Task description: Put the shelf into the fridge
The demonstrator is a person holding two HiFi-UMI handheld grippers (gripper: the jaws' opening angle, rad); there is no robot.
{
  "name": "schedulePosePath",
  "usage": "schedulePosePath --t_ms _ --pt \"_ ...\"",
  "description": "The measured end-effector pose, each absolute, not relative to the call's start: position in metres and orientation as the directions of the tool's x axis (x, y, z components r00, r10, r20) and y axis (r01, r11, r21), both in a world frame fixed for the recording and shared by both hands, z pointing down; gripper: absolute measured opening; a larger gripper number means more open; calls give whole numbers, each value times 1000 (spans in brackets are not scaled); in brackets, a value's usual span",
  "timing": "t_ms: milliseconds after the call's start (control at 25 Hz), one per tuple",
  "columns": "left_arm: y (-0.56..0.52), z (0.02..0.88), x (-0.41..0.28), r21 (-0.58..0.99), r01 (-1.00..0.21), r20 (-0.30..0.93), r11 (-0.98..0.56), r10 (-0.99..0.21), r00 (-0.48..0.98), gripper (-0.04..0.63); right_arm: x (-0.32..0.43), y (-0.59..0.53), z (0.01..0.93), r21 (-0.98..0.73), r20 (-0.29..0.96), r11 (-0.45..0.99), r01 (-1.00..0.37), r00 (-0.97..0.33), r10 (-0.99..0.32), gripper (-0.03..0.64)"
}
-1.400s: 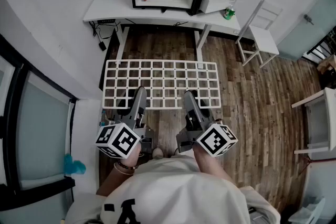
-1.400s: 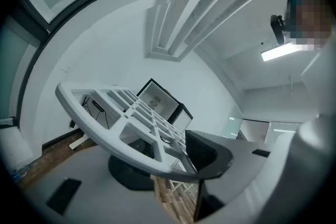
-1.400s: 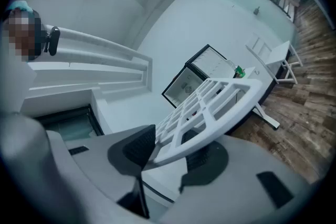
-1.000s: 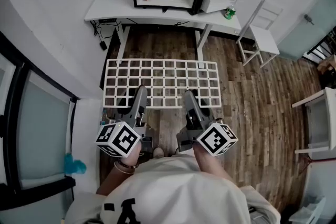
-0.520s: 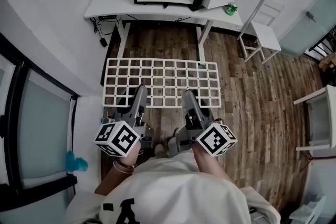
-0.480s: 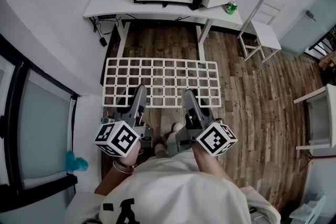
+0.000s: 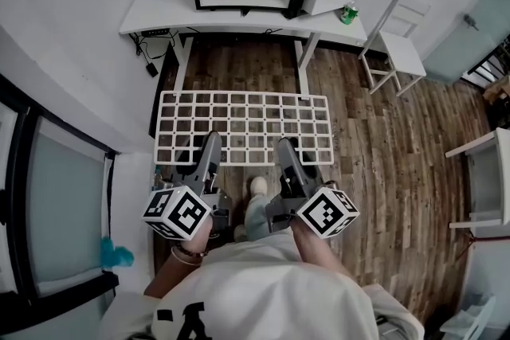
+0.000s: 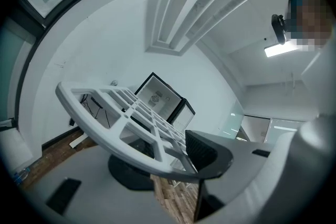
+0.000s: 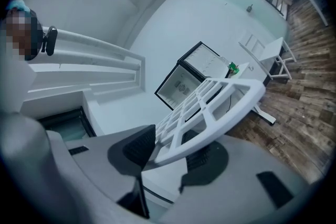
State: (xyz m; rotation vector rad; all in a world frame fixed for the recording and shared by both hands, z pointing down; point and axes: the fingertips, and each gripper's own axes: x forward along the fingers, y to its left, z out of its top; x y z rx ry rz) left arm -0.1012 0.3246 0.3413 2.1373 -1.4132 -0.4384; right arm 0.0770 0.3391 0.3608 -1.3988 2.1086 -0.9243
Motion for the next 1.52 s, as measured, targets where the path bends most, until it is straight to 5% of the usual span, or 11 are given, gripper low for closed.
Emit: schedulePosePath --t_ms 1520 --pt "41 332 -56 593 -770 22 -237 -951 309 172 121 37 352 -736 4 327 -592 -488 -873 158"
